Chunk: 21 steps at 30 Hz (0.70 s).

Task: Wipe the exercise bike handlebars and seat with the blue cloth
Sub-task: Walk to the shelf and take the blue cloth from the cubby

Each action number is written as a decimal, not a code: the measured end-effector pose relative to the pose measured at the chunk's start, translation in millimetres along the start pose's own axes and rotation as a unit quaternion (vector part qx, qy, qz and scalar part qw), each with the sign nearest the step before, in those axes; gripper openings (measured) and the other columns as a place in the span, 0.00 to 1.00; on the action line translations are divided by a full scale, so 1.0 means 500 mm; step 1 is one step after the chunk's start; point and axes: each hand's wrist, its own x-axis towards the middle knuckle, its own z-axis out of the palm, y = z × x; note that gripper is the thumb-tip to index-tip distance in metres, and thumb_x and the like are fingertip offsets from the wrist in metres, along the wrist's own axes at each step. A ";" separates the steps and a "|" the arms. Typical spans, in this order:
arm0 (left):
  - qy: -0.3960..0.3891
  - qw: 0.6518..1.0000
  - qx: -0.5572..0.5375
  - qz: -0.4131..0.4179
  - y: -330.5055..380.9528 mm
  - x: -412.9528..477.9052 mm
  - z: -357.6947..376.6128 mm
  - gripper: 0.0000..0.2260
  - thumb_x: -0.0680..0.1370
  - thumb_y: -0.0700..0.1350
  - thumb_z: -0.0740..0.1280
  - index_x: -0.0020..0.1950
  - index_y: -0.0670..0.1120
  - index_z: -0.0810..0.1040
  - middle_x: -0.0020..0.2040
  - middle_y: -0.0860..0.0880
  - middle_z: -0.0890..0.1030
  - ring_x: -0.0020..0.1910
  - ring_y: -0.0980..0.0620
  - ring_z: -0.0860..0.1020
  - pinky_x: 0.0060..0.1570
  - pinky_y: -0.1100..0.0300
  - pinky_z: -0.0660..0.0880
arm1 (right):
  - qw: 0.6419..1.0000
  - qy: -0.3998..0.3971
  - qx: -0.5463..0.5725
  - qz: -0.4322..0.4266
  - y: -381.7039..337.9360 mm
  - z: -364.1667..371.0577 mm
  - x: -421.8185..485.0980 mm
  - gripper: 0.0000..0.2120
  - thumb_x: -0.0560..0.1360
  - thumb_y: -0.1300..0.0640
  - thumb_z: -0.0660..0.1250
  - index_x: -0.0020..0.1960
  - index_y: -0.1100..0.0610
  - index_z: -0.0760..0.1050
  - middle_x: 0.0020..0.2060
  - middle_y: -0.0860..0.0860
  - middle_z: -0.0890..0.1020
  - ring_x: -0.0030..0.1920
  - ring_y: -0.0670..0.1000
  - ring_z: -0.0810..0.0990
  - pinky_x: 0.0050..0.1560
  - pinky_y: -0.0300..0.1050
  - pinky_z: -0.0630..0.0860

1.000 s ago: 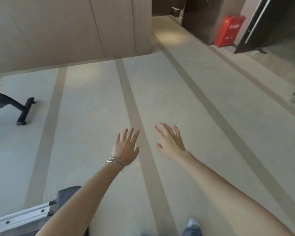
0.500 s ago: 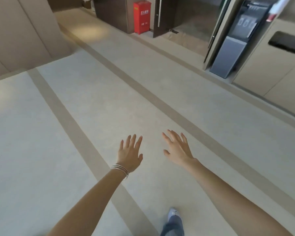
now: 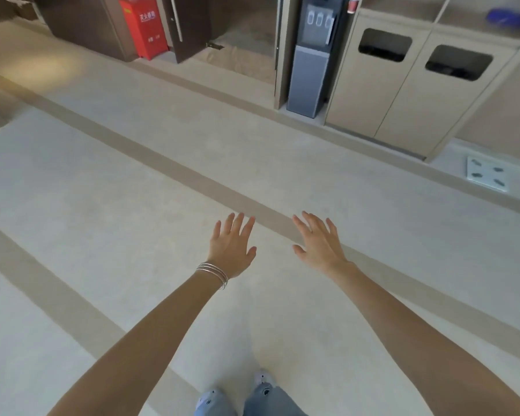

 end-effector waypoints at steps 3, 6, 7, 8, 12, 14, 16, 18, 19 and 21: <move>-0.002 0.999 0.012 0.039 0.057 0.074 -0.017 0.31 0.79 0.56 0.54 0.77 0.49 0.43 0.78 0.46 0.50 0.77 0.46 0.48 0.75 0.46 0.49 | 0.999 0.010 0.009 0.036 0.066 -0.010 0.009 0.31 0.77 0.48 0.60 0.76 0.52 0.52 0.76 0.51 0.55 0.76 0.49 0.52 0.75 0.54 0.46; 0.003 0.997 0.019 0.079 0.110 0.156 -0.026 0.31 0.79 0.56 0.54 0.77 0.49 0.44 0.78 0.46 0.50 0.77 0.46 0.48 0.75 0.46 0.50 | 0.997 0.017 0.021 0.075 0.129 -0.015 0.021 0.32 0.77 0.49 0.61 0.76 0.52 0.52 0.76 0.51 0.55 0.76 0.50 0.52 0.75 0.54 0.45; 0.003 0.996 0.023 0.092 0.126 0.181 -0.026 0.31 0.79 0.56 0.54 0.77 0.49 0.44 0.78 0.46 0.50 0.77 0.46 0.48 0.75 0.46 0.50 | 0.996 0.018 0.024 0.086 0.149 -0.016 0.027 0.31 0.77 0.49 0.61 0.76 0.52 0.52 0.76 0.52 0.55 0.76 0.50 0.52 0.75 0.54 0.45; 0.002 0.994 0.027 0.106 0.141 0.208 -0.025 0.31 0.79 0.56 0.54 0.77 0.49 0.44 0.78 0.46 0.50 0.77 0.46 0.48 0.75 0.46 0.50 | 0.995 0.018 0.028 0.097 0.170 -0.016 0.034 0.31 0.77 0.49 0.61 0.76 0.52 0.52 0.76 0.52 0.55 0.76 0.50 0.52 0.75 0.54 0.45; -0.006 0.988 0.042 0.150 0.192 0.319 -0.020 0.30 0.80 0.56 0.53 0.77 0.49 0.43 0.78 0.46 0.50 0.77 0.46 0.48 0.75 0.46 0.48 | 0.990 0.006 0.033 0.135 0.252 -0.021 0.082 0.31 0.78 0.49 0.60 0.77 0.53 0.51 0.77 0.52 0.53 0.77 0.51 0.50 0.75 0.54 0.45; -0.008 0.986 0.041 0.164 0.210 0.390 -0.026 0.30 0.80 0.56 0.53 0.77 0.50 0.43 0.78 0.46 0.49 0.77 0.46 0.47 0.75 0.46 0.47 | 0.988 0.005 0.024 0.152 0.295 -0.031 0.122 0.31 0.78 0.48 0.59 0.77 0.53 0.50 0.77 0.52 0.53 0.77 0.50 0.50 0.75 0.53 0.45; -0.008 0.983 0.042 0.176 0.225 0.467 -0.039 0.30 0.80 0.56 0.54 0.77 0.50 0.43 0.78 0.46 0.49 0.77 0.46 0.46 0.75 0.46 0.47 | 0.986 0.008 0.018 0.167 0.339 -0.049 0.168 0.31 0.79 0.48 0.59 0.77 0.53 0.50 0.77 0.52 0.54 0.77 0.50 0.51 0.75 0.53 0.46; -0.009 0.981 0.043 0.186 0.240 0.546 -0.055 0.30 0.80 0.56 0.54 0.77 0.50 0.43 0.78 0.46 0.49 0.77 0.46 0.46 0.75 0.46 0.47 | 0.984 0.009 0.010 0.177 0.383 -0.072 0.215 0.31 0.79 0.48 0.59 0.77 0.53 0.50 0.77 0.52 0.54 0.77 0.50 0.51 0.75 0.53 0.46; -0.011 0.980 0.046 0.195 0.249 0.585 -0.063 0.30 0.79 0.56 0.54 0.77 0.50 0.43 0.78 0.46 0.50 0.77 0.45 0.46 0.75 0.46 0.47 | 0.983 0.014 0.006 0.183 0.406 -0.083 0.236 0.31 0.79 0.48 0.59 0.77 0.53 0.49 0.77 0.52 0.54 0.77 0.50 0.51 0.75 0.53 0.45; -0.014 0.974 0.058 0.219 0.272 0.660 -0.078 0.30 0.79 0.56 0.54 0.77 0.49 0.44 0.78 0.46 0.50 0.77 0.45 0.46 0.75 0.46 0.47 | 0.979 0.032 0.002 0.203 0.450 -0.102 0.273 0.31 0.79 0.48 0.58 0.77 0.53 0.49 0.77 0.52 0.55 0.77 0.50 0.51 0.75 0.53 0.46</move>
